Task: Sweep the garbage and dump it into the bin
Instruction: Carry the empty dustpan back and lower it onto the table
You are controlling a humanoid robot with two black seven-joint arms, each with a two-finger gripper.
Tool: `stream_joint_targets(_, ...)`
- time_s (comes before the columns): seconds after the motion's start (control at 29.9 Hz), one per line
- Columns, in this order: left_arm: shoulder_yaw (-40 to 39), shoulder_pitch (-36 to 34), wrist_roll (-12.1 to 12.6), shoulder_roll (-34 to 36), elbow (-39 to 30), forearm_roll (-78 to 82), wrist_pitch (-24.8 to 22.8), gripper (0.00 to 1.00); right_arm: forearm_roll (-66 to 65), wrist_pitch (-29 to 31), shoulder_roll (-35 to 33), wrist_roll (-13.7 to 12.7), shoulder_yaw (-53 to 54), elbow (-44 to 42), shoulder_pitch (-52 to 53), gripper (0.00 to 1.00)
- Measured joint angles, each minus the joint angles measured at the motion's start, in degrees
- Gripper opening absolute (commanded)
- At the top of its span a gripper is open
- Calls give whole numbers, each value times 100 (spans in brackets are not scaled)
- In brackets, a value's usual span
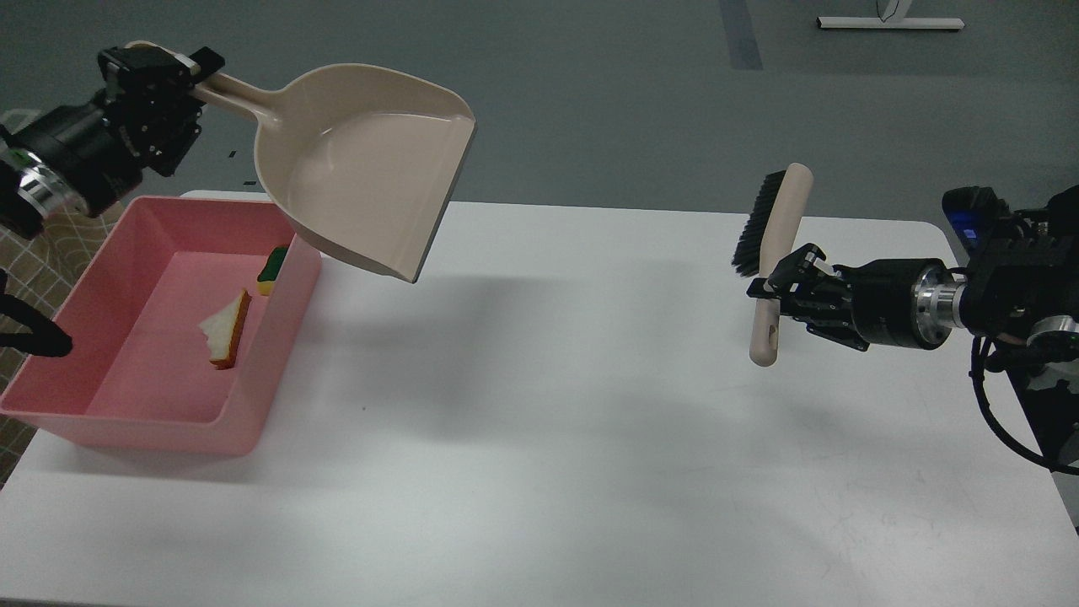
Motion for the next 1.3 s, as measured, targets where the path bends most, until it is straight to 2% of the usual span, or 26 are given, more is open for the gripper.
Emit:
stream_joint_targets(0.4, 78, 104, 0, -1147, 1, 80, 610, 0, -2, 0, -45, 0, -46, 2, -20, 0)
stream_joint_targets(0.8, 637, 112, 0, -1912, 10, 283, 1376, 0, -86, 0, -134, 0, -75, 16, -290, 0)
stream_joint_targets(1.3, 673, 511, 0, -2837, 50, 282, 2157, 0, -434, 0, -539, 0, -637, -97, -198, 0)
